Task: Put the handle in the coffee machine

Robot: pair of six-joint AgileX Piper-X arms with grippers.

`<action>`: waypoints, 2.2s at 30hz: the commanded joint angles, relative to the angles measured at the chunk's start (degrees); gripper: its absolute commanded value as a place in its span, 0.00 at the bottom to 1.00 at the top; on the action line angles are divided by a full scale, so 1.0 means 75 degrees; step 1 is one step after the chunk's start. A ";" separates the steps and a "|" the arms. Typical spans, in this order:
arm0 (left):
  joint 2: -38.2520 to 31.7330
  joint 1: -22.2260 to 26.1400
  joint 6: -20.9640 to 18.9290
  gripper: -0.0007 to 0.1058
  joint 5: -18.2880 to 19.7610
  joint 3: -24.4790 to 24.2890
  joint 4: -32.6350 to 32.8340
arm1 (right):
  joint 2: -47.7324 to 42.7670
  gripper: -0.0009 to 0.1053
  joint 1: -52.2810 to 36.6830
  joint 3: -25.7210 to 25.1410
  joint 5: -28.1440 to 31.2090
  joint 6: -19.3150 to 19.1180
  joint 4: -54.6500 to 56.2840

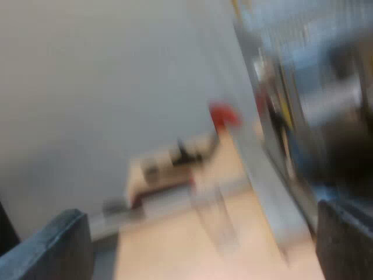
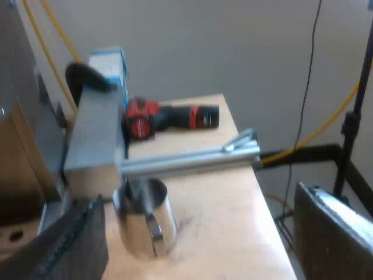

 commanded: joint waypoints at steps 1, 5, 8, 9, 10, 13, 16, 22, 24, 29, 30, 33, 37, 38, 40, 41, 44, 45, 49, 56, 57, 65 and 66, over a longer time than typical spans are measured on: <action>-0.1005 0.0055 0.0090 0.75 -0.0049 -0.0147 0.1335 | -0.0360 0.66 -0.0014 -0.0152 0.0000 -0.0129 0.0596; -0.1046 0.0075 0.0174 0.75 -0.0113 -0.0138 0.1346 | -0.0364 0.66 -0.0016 -0.0037 0.0000 -0.0112 0.0688; -0.1025 0.0075 -0.0111 0.75 -0.0103 -0.0024 0.1027 | -0.0364 0.66 -0.0016 -0.0008 0.0000 -0.0110 0.0493; -0.1028 0.0075 -0.0291 0.75 -0.0156 0.0124 0.0783 | -0.0364 0.66 -0.0016 0.0060 -0.0047 -0.0087 0.0306; -0.1028 0.0075 -0.0368 0.75 -0.0168 0.0184 0.0659 | -0.0364 0.66 -0.0016 0.0080 -0.0047 -0.0062 0.0237; -0.1028 0.0075 -0.0768 0.75 -0.0332 0.0691 0.0057 | -0.0350 0.66 -0.0016 0.0213 -0.0047 -0.0063 -0.0095; -0.1028 0.0075 -0.0987 0.75 -0.0448 0.1105 -0.0458 | -0.0349 0.66 -0.0016 0.0532 -0.0443 -0.0063 -0.0438; -0.1009 0.0075 -0.1552 0.75 -0.0419 0.2807 -0.2638 | -0.0349 0.66 -0.0016 0.1319 -0.1105 -0.0063 -0.0443; -0.0996 0.0075 -0.1552 0.75 -0.0423 0.3274 -0.3012 | -0.0349 0.66 -0.0016 0.1651 -0.1111 -0.0063 -0.0396; -0.0997 0.0042 -0.1536 0.75 -0.0404 0.4068 -0.2893 | -0.0335 0.66 -0.0016 0.2361 -0.1111 -0.0063 -0.0398; -0.0997 0.0019 -0.1523 0.75 -0.0404 0.4221 -0.2889 | -0.0335 0.66 -0.0016 0.2532 -0.1111 -0.0063 -0.0375; -0.0997 -0.0040 -0.1529 0.75 -0.0404 0.4606 -0.2872 | -0.0335 0.66 -0.0016 0.2937 -0.1111 -0.0063 -0.0274; -0.0997 -0.0039 -0.1490 0.75 -0.0404 0.4867 -0.2958 | -0.0325 0.66 -0.0016 0.3053 -0.1111 -0.0063 -0.0513; -0.0984 -0.0039 -0.1488 0.75 -0.0404 0.4873 -0.2983 | -0.0325 0.66 -0.0016 0.3053 -0.1060 -0.0063 -0.0512; -0.0992 -0.0039 -0.1490 0.75 -0.0379 0.4872 -0.2987 | -0.0325 0.66 -0.0016 0.3053 -0.1043 -0.0063 -0.0512; -0.0992 -0.0039 -0.1490 0.75 -0.0380 0.4872 -0.2987 | -0.0325 0.66 -0.0016 0.3053 -0.1045 -0.0063 -0.0512; -0.0992 -0.0039 -0.1490 0.75 -0.0380 0.4872 -0.2987 | -0.0325 0.66 -0.0016 0.3053 -0.1045 -0.0063 -0.0512; -0.0992 0.0006 -0.1490 0.75 -0.0380 0.4872 -0.2987 | -0.0325 0.66 -0.0016 0.3053 -0.1045 -0.0063 -0.0512; -0.0992 0.0139 -0.1490 0.75 -0.0380 0.4872 -0.2997 | -0.0325 0.66 -0.0016 0.3053 -0.1045 -0.0063 -0.0512; -0.1005 0.0141 -0.1490 0.75 -0.0380 0.4872 -0.2997 | -0.0325 0.66 -0.0016 0.3053 -0.1045 -0.0063 -0.0512; -0.1005 0.0141 -0.1490 0.75 -0.0380 0.4872 -0.2997 | -0.0325 0.66 -0.0016 0.3053 -0.1045 -0.0063 -0.0512; -0.1005 0.0141 -0.1490 0.75 -0.0380 0.4872 -0.2997 | -0.0325 0.66 -0.0016 0.3053 -0.1045 -0.0063 -0.0512; -0.1005 0.0141 -0.1490 0.75 -0.0380 0.4872 -0.2997 | -0.0325 0.66 -0.0016 0.3053 -0.1045 -0.0063 -0.0512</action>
